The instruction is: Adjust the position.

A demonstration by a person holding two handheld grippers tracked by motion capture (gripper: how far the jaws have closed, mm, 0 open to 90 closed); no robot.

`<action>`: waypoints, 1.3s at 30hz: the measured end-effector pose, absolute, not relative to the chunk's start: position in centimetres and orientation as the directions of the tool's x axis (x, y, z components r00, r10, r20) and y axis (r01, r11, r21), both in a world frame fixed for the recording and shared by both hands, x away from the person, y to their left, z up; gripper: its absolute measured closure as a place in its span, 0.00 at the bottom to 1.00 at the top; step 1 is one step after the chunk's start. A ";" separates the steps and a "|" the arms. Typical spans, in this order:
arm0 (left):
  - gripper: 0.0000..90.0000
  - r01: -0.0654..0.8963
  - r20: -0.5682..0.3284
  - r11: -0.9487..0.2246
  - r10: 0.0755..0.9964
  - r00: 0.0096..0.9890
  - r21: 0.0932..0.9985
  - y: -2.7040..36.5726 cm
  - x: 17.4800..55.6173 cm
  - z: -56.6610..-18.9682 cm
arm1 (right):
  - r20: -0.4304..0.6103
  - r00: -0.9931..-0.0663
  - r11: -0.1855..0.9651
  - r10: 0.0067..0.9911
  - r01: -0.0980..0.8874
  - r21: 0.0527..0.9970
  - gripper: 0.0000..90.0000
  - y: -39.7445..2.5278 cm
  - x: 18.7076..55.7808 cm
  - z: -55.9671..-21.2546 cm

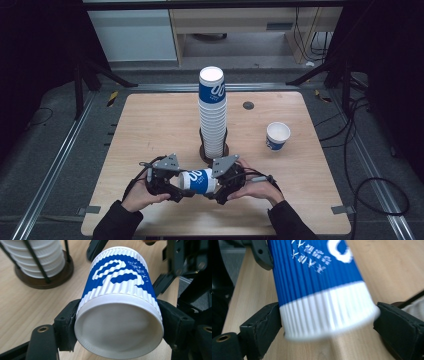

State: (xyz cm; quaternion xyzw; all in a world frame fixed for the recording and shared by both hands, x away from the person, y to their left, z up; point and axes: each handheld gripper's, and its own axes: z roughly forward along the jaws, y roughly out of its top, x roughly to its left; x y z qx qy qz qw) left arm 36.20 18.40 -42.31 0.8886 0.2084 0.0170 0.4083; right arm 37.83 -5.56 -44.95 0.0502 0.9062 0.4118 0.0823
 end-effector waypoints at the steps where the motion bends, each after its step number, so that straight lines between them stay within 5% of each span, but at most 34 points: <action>1: 0.29 0.357 -0.140 -0.580 0.384 0.913 0.733 18.4 36.2 -42.3 | -0.108 -0.981 0.656 0.159 0.023 0.755 0.09 -5.6 37.8 -45.0; 13: 0.29 0.329 -0.134 -0.455 0.409 0.903 0.828 20.7 36.5 -41.2 | -0.002 -0.974 0.512 0.228 0.118 0.851 0.08 -8.4 38.9 -43.5; 39: 0.29 0.223 -0.123 -0.507 0.223 0.967 0.833 18.7 35.2 -41.5 | 0.106 -0.994 0.484 0.037 0.110 0.868 0.16 -7.2 37.9 -44.3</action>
